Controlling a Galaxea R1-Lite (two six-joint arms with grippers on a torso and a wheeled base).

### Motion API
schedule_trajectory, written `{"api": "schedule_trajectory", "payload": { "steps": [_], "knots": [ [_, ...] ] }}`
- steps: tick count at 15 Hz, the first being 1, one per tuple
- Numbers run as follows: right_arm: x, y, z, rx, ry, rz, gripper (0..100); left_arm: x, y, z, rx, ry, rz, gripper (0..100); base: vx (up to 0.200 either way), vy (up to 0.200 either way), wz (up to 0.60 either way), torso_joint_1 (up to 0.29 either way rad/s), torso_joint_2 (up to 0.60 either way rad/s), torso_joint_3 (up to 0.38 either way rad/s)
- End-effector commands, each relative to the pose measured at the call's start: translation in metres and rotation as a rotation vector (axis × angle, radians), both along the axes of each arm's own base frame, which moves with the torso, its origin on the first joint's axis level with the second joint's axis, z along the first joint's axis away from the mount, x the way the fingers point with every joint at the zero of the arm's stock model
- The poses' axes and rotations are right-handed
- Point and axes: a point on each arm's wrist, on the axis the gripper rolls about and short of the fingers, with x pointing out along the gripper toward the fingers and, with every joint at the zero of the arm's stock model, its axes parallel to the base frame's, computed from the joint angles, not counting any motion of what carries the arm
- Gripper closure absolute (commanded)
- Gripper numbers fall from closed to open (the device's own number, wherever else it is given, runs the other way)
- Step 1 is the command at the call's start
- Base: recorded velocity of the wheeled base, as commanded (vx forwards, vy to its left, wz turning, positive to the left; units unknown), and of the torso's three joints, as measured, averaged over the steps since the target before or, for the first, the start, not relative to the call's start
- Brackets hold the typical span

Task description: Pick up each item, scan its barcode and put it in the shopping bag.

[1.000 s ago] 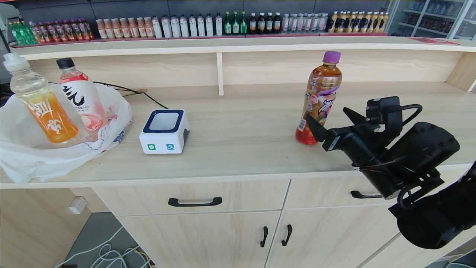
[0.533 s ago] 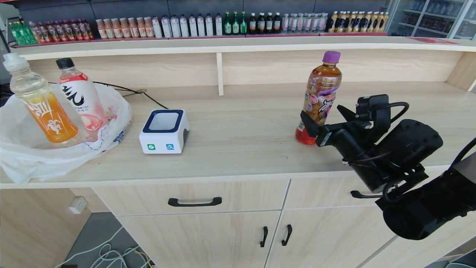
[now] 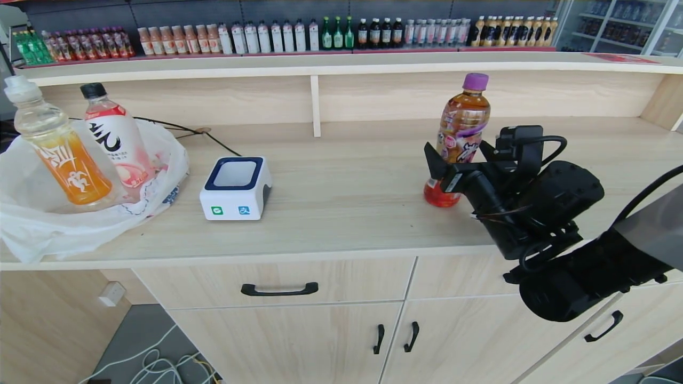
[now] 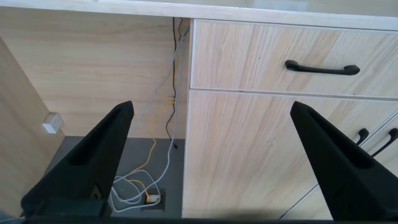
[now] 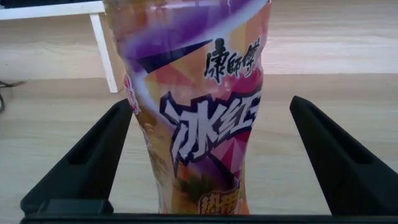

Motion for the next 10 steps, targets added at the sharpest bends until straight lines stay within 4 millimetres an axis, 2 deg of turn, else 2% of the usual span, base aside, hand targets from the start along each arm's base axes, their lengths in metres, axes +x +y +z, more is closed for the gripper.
{"api": "schedule_trajectory", "payload": {
  "steps": [1,8,9,10],
  "knots": [
    [0.0071,0.0021,-0.0039,-0.001,0.000,-0.009,0,0.0000,0.0000,0.0000,0.001,0.000,0.000,0,0.000,0.000,0.00,0.000,0.00,0.000],
    [0.0112,-0.0002,-0.0012,0.006,-0.014,-0.028,0,0.0000,0.0000,0.0000,0.001,0.000,0.000,0,0.000,0.000,0.00,0.000,0.00,0.000],
    [0.0110,-0.0003,-0.0019,0.004,-0.011,-0.028,100,0.0000,0.0000,0.0000,-0.001,0.000,-0.002,0,0.000,0.000,0.00,0.000,0.00,0.000],
    [0.0108,-0.0004,-0.0023,0.005,-0.009,-0.027,100,0.0000,0.0000,0.0000,0.001,0.000,0.000,0,0.000,0.000,0.00,0.000,0.00,0.000]
  ]
}}
